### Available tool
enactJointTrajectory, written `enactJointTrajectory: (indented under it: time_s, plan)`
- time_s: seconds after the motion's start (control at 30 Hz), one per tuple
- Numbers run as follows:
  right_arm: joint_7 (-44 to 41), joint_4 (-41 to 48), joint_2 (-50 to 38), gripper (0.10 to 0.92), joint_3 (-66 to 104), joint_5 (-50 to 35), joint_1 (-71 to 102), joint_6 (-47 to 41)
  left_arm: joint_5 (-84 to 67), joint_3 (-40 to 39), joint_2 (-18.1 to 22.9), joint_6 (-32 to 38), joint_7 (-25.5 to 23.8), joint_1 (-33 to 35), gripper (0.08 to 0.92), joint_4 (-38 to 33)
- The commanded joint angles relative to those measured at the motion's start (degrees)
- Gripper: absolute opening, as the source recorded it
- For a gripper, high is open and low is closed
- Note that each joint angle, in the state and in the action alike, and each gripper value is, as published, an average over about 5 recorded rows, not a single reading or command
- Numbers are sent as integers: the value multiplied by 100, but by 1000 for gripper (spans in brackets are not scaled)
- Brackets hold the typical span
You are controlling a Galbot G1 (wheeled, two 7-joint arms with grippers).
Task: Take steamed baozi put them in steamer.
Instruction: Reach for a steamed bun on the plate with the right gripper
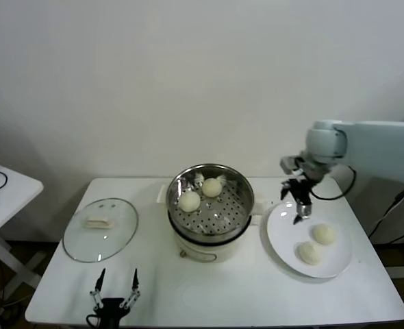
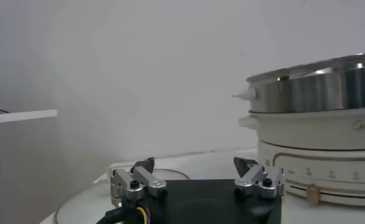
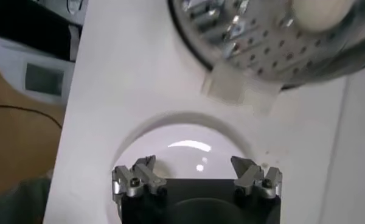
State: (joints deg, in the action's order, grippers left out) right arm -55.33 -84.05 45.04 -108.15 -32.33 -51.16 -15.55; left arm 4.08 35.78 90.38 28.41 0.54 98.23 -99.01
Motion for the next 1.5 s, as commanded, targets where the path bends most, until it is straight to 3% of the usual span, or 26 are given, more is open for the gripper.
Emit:
enactJointTrajectory:
  time_s: [0.03,0.4,1.23,1.33,1.5]
  plan:
    - [589,-25,-1072,823,633,1208,1495,-261,13,6,17,2,0,0,823,29]
    - [834,454,-1034,823,1833,1518,2800,-415,59,24,62,-1,7,15,823,94]
    - [863,479,-1020,823,2006,1575,3011,-499,178,15,48,15,25,-17,823,179]
    - [851,469,-1027,798,1999,1575,3012,-500,188,16,43,15,32,-15,823,177]
    - [848,459,-1024,678,2026,1572,2991,-495,197,7,44,11,35,-16,823,174]
